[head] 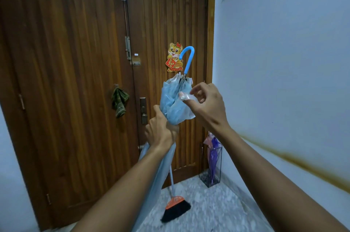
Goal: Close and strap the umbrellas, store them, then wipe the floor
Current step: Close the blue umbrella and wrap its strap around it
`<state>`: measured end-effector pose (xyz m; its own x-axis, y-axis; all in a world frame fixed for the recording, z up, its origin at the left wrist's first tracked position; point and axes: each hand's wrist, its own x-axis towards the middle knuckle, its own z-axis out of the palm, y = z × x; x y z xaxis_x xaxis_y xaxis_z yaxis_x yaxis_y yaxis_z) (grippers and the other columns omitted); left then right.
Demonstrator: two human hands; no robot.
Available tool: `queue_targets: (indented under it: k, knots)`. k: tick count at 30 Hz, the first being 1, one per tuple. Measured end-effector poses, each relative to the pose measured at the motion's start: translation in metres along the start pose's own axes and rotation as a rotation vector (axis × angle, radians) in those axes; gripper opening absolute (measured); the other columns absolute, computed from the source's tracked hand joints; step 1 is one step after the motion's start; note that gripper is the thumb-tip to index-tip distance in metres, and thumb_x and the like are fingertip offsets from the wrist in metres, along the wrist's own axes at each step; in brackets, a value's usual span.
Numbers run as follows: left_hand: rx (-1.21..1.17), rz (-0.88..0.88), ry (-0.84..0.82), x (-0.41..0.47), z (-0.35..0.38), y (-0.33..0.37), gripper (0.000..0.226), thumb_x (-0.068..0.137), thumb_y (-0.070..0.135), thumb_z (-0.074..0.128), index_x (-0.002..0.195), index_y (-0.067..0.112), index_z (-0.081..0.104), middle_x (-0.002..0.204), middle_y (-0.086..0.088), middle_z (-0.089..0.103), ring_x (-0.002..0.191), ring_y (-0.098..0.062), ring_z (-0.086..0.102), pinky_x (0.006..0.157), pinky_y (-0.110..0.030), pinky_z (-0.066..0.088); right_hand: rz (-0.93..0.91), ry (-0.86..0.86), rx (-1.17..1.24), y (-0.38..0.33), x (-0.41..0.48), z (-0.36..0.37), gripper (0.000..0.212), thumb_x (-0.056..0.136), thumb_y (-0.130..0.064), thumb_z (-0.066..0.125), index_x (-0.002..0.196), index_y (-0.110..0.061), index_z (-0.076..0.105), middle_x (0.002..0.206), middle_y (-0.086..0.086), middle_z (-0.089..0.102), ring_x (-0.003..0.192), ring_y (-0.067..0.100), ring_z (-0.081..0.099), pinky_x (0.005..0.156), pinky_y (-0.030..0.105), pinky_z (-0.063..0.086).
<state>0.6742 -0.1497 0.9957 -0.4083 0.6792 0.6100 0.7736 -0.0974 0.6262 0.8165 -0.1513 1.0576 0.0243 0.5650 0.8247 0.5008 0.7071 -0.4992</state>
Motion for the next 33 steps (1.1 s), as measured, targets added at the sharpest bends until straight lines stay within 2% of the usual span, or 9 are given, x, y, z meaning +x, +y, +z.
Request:
queue_targets:
  k: [5,9,11,13,16,20,23,27,33]
  knots:
    - [0.104,-0.049,0.025,0.005,0.0,0.004,0.072,0.076,0.025,0.078,0.13,0.02,0.031,0.098,-0.006,0.068,0.09,-0.032,0.07,0.075,-0.046,0.058,0.054,-0.269,0.262,-0.008,-0.004,0.0,0.048,0.067,-0.05,0.055,0.103,-0.021,0.063,0.089,-0.004,0.067,0.079,0.012,0.066,0.06,0.029,0.056]
    - [0.177,-0.07,0.03,0.011,0.0,0.004,0.085,0.077,0.028,0.08,0.139,0.018,0.023,0.105,-0.01,0.068,0.095,-0.035,0.069,0.077,-0.047,0.057,0.231,-0.464,0.536,-0.019,0.002,-0.004,0.046,0.081,-0.046,0.056,0.113,-0.015,0.065,0.1,0.007,0.067,0.074,0.008,0.068,0.056,0.023,0.054]
    - [0.215,-0.073,0.024,0.012,0.0,0.005,0.083,0.079,0.024,0.077,0.143,0.016,0.024,0.108,-0.012,0.068,0.097,-0.037,0.068,0.079,-0.047,0.056,0.322,-0.45,0.444,-0.02,0.003,-0.002,0.054,0.085,-0.058,0.061,0.113,-0.013,0.066,0.098,0.008,0.07,0.063,0.008,0.068,0.053,0.021,0.053]
    - [0.258,-0.072,0.009,0.012,0.0,0.009,0.082,0.081,0.023,0.076,0.143,0.016,0.024,0.11,-0.013,0.066,0.098,-0.038,0.068,0.078,-0.046,0.053,0.368,-0.397,0.296,-0.016,0.002,0.004,0.047,0.087,-0.053,0.069,0.111,-0.012,0.067,0.092,0.007,0.073,0.058,0.008,0.069,0.054,0.023,0.055]
    - [0.315,-0.049,-0.002,0.008,0.002,0.015,0.076,0.083,0.022,0.075,0.14,0.016,0.025,0.113,-0.012,0.064,0.097,-0.036,0.068,0.073,-0.045,0.052,0.35,-0.328,0.135,-0.008,0.0,0.014,0.033,0.084,-0.043,0.078,0.094,-0.013,0.072,0.079,-0.001,0.074,0.066,0.007,0.071,0.059,0.028,0.06]
    - [0.347,0.007,0.026,0.006,0.004,0.017,0.073,0.083,0.024,0.077,0.137,0.017,0.028,0.11,-0.011,0.063,0.093,-0.033,0.069,0.068,-0.041,0.051,0.375,-0.296,-0.047,0.004,0.002,0.022,0.037,0.075,-0.05,0.083,0.084,-0.016,0.073,0.077,-0.005,0.074,0.071,0.008,0.072,0.067,0.032,0.061]
    - [0.346,0.022,0.027,0.007,0.005,0.016,0.075,0.082,0.024,0.077,0.137,0.018,0.027,0.107,-0.01,0.062,0.092,-0.032,0.069,0.067,-0.04,0.049,0.399,-0.289,0.018,0.009,0.003,0.021,0.033,0.076,-0.047,0.083,0.086,-0.016,0.075,0.079,-0.006,0.074,0.074,0.009,0.071,0.072,0.038,0.063]
    - [0.333,-0.03,0.014,0.01,0.006,0.012,0.079,0.082,0.023,0.077,0.14,0.019,0.023,0.107,-0.012,0.064,0.092,-0.034,0.069,0.07,-0.042,0.051,0.29,-0.284,0.131,-0.001,-0.003,0.013,0.037,0.071,-0.055,0.083,0.083,-0.02,0.08,0.075,-0.009,0.074,0.074,0.005,0.07,0.065,0.028,0.058]
    - [0.115,-0.209,0.042,0.024,0.004,0.005,0.081,0.077,0.028,0.081,0.137,0.015,0.028,0.108,-0.014,0.069,0.099,-0.039,0.068,0.078,-0.047,0.053,0.066,-0.219,0.189,0.009,-0.022,0.007,0.019,0.083,-0.033,0.08,0.088,-0.016,0.082,0.066,-0.009,0.07,0.058,0.008,0.061,0.055,0.023,0.049]
